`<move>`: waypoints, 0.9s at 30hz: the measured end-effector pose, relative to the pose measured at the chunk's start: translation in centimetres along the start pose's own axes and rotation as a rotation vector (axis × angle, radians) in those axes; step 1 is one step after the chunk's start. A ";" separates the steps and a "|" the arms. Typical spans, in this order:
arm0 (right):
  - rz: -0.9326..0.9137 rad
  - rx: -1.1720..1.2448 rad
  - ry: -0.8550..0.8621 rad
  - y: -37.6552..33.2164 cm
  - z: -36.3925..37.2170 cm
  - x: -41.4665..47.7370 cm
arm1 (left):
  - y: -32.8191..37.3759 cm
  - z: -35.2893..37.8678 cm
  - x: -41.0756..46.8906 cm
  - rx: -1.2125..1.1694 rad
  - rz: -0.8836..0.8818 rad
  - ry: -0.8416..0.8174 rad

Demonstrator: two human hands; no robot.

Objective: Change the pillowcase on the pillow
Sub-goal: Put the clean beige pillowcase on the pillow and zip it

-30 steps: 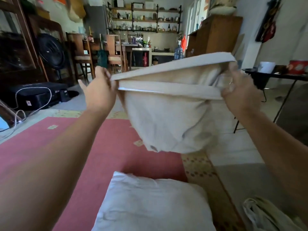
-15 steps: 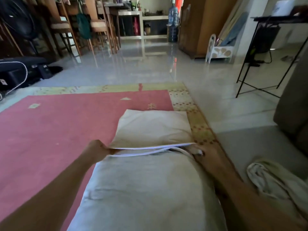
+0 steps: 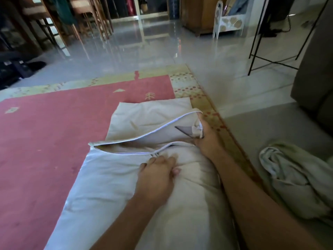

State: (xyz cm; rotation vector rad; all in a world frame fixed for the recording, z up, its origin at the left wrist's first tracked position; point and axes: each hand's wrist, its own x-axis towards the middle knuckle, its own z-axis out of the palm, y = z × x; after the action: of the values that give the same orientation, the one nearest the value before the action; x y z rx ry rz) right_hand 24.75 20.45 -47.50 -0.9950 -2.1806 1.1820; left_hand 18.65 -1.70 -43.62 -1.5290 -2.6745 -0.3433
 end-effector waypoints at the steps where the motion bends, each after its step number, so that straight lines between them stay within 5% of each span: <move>1: -0.013 0.013 0.014 0.3 -0.2 0.1 | -0.3 -0.1 -0.4 -0.122 0.063 0.066; 3: -0.018 0.045 0.032 -1.2 -1.6 -1.0 | -0.5 -0.9 -1.8 -0.329 0.153 0.135; 7: -0.025 0.061 0.055 -1.8 -3.6 -1.5 | -0.3 -2.4 -5.6 -0.377 0.198 0.279; 15: -0.044 0.257 -0.092 -2.8 -4.5 -3.7 | -2.6 -3.0 -3.7 -0.691 -0.162 0.472; 23: -0.119 0.248 -0.145 -3.2 -4.7 -3.7 | -2.6 -0.4 -1.1 -0.614 -0.025 0.285; 27: -0.172 0.065 -0.168 -2.7 -3.6 -4.0 | -3.3 -1.5 1.0 -0.787 -0.169 0.078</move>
State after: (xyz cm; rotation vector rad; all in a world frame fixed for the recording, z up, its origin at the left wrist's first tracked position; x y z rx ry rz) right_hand 28.68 18.20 -43.52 -0.6881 -2.2877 1.2857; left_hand 15.19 -2.84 -42.59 -1.3415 -2.7442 -1.5705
